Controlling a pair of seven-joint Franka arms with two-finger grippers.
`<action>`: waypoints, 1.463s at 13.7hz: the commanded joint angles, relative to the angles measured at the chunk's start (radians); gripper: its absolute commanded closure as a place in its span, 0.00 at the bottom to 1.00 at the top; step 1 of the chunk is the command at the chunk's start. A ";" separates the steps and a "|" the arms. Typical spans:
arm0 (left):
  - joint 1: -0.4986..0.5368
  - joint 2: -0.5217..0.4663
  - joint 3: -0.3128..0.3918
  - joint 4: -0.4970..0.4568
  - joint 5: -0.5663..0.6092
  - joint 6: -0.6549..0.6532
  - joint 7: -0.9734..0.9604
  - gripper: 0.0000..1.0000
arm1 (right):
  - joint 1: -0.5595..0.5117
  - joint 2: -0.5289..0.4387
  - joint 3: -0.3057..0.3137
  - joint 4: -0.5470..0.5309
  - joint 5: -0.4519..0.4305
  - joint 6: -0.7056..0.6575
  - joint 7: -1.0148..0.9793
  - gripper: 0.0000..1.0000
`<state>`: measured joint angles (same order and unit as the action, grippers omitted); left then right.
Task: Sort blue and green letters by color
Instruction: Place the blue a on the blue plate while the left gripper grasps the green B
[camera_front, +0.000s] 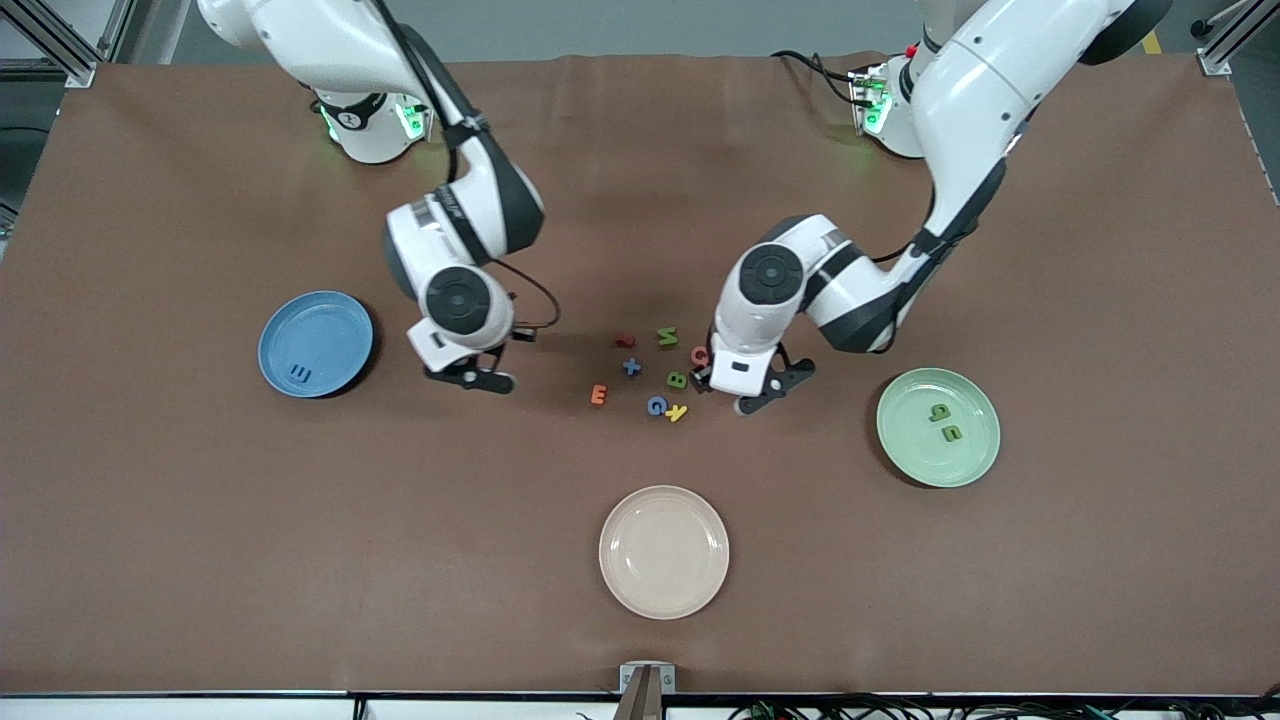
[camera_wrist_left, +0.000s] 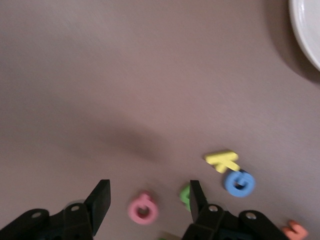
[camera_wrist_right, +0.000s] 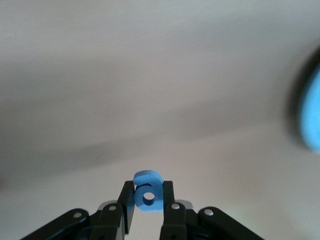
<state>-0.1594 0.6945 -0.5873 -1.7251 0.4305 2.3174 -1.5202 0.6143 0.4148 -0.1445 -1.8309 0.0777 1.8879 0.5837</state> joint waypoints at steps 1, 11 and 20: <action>-0.044 0.060 0.021 0.061 0.024 -0.003 -0.145 0.40 | -0.105 -0.134 0.011 -0.146 -0.051 -0.003 -0.172 1.00; -0.197 0.134 0.129 0.140 0.024 0.054 -0.475 0.49 | -0.445 -0.200 0.011 -0.377 -0.121 0.221 -0.599 0.99; -0.215 0.157 0.141 0.142 0.024 0.071 -0.468 0.56 | -0.482 -0.162 0.013 -0.367 -0.118 0.264 -0.613 0.00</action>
<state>-0.3599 0.8304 -0.4557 -1.6047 0.4357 2.3745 -1.9729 0.1585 0.2587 -0.1514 -2.1958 -0.0284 2.1457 -0.0247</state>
